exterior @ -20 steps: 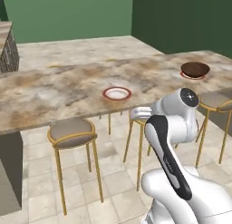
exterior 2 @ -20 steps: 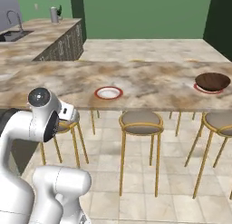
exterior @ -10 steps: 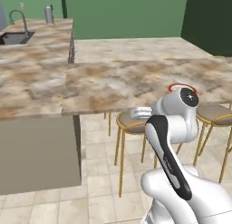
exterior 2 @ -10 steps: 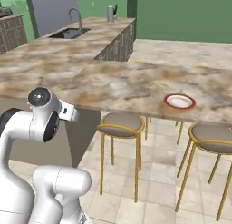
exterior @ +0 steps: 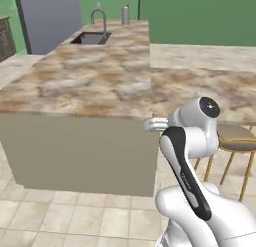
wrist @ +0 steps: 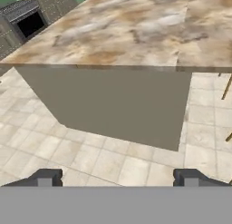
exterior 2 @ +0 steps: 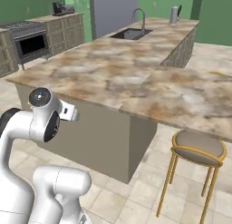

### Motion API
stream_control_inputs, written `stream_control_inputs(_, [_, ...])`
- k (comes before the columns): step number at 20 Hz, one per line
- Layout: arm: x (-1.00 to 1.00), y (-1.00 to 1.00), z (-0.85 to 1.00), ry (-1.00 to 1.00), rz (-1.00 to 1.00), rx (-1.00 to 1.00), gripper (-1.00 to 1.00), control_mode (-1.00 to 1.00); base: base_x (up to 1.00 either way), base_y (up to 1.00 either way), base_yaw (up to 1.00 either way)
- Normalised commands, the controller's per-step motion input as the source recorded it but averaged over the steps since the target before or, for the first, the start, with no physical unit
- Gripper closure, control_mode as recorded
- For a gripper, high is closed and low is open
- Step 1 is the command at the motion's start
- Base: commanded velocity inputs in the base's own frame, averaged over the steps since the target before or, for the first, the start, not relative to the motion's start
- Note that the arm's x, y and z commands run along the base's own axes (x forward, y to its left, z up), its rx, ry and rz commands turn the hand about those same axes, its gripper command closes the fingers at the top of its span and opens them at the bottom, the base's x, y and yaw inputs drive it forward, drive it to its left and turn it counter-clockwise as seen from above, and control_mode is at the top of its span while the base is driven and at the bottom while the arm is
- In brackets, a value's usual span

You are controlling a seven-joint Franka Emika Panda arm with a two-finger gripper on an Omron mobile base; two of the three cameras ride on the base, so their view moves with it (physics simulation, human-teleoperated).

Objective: Move the bowls from the cabinet to the plates on the dining table.

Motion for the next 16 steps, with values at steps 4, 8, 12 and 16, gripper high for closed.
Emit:
stream_control_inputs(4, [0.0, 0.0, 0.0, 0.0, 0.0, 0.0, -1.0, 1.0, 0.45, 1.0, 0.41])
stream_control_inputs(8, [0.0, 0.0, 0.0, 0.0, 0.0, 0.0, -1.0, 1.0, 0.59, 1.0, 0.35])
stream_control_inputs(12, [0.0, 0.0, 0.0, 0.0, 0.0, 0.0, -1.0, 1.0, 0.9, 0.96, 0.21])
stream_control_inputs(16, [0.0, 0.0, 0.0, 0.0, 0.0, 0.0, -1.0, 1.0, 1.0, 0.94, 0.1])
